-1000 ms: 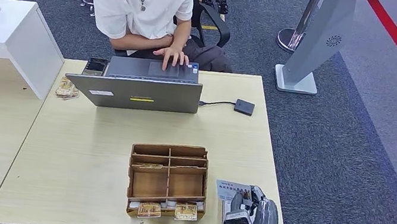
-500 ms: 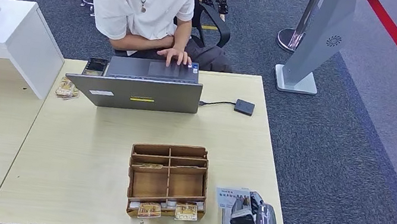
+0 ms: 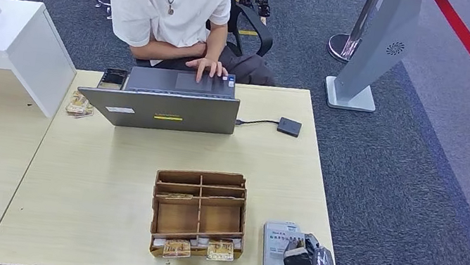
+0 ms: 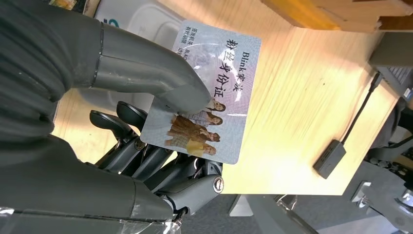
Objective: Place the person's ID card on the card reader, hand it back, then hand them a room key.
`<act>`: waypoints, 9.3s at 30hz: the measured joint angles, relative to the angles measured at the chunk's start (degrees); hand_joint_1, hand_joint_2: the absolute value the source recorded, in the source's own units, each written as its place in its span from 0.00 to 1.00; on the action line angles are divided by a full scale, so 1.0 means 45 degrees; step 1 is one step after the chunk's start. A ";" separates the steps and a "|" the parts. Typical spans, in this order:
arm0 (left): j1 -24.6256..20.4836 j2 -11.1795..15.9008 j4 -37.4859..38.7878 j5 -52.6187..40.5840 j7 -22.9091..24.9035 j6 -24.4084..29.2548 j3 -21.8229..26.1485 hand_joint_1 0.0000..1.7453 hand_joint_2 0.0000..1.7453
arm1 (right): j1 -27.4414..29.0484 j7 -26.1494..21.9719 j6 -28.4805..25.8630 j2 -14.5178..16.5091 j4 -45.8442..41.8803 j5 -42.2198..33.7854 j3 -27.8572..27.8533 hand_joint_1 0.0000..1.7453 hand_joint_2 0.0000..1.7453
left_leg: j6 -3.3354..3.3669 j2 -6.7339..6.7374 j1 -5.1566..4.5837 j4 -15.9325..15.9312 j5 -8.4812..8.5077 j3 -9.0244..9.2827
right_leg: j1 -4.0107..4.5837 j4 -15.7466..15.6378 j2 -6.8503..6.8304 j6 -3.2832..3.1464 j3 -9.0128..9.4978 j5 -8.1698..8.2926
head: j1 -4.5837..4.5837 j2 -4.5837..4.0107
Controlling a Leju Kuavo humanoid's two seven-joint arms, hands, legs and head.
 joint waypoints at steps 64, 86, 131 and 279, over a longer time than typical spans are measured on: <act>0.0007 0.0000 0.0004 0.0029 -0.0004 0.0154 0.0117 0.00 0.00 | -0.0984 0.1042 0.0466 0.0533 0.1936 0.3345 -0.1436 1.00 1.00 | 0.0001 0.0003 0.0001 0.0000 0.0000 0.0099 | 0.0001 -0.0005 0.0001 0.0000 0.0099 0.0001 | 0.0000 0.0000; 0.0013 -0.0015 0.0005 -0.0007 0.0000 0.0200 0.0136 0.00 0.00 | -0.0726 0.0321 -0.1305 0.0716 0.0958 0.3558 -0.1447 1.00 1.00 | 0.0000 -0.0001 0.0000 0.0000 -0.0001 0.0088 | 0.0001 -0.0004 -0.0001 0.0000 0.0089 0.0000 | 0.0000 0.0000; 0.0012 0.0002 0.0005 -0.0952 -0.0151 0.0117 0.0126 0.00 0.00 | -0.0459 -0.3719 -0.1778 0.2942 -0.4421 0.8208 -0.2097 1.00 1.00 | -0.0001 -0.0006 0.0002 -0.0003 -0.0001 0.0055 | 0.0001 -0.0002 -0.0005 0.0000 0.0071 0.0000 | 0.0001 0.0000; -0.0004 0.0121 0.0107 -0.0869 -0.0794 -0.0151 -0.0539 0.00 0.00 | -0.4989 0.2181 -0.0499 -0.1322 0.1499 1.0263 0.5617 0.34 1.00 | 0.0000 -0.0004 0.0002 0.0000 0.0004 0.0059 | 0.0002 0.0002 -0.0003 -0.0012 0.0058 0.0009 | 0.0004 0.0000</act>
